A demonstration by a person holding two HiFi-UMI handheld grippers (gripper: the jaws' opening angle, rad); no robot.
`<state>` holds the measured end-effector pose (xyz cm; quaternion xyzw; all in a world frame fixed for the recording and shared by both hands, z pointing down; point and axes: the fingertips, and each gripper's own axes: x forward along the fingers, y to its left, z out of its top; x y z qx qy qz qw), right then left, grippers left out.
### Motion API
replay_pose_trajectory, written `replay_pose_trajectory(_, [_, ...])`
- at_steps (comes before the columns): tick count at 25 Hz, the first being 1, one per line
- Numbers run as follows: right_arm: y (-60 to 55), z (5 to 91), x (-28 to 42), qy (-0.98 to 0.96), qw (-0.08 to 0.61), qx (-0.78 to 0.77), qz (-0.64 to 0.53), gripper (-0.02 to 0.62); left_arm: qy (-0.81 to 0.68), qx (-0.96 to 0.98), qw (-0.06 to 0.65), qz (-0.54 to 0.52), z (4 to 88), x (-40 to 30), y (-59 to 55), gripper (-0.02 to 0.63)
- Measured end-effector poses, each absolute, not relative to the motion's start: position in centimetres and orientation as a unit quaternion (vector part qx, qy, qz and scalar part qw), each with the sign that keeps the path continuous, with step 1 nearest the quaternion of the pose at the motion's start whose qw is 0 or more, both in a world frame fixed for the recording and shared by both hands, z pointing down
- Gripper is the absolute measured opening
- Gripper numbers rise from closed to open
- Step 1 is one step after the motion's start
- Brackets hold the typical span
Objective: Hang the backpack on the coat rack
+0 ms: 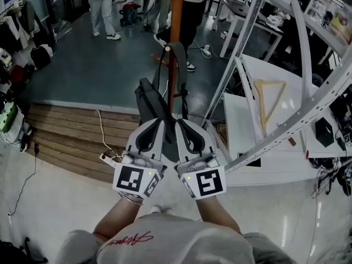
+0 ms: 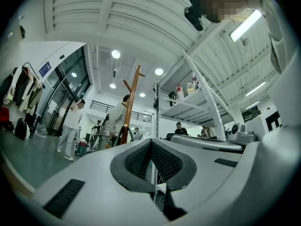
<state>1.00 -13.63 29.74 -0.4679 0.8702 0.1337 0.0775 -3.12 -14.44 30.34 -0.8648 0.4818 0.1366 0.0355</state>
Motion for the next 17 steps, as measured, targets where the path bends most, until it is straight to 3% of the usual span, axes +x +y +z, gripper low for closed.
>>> replay_pose_trajectory(17, [-12.4,29.4,0.7,0.863,0.074,-0.478,0.144,0.021,0.474,-0.869,0.021,0.140,30.3,-3.8,-13.4,0.017])
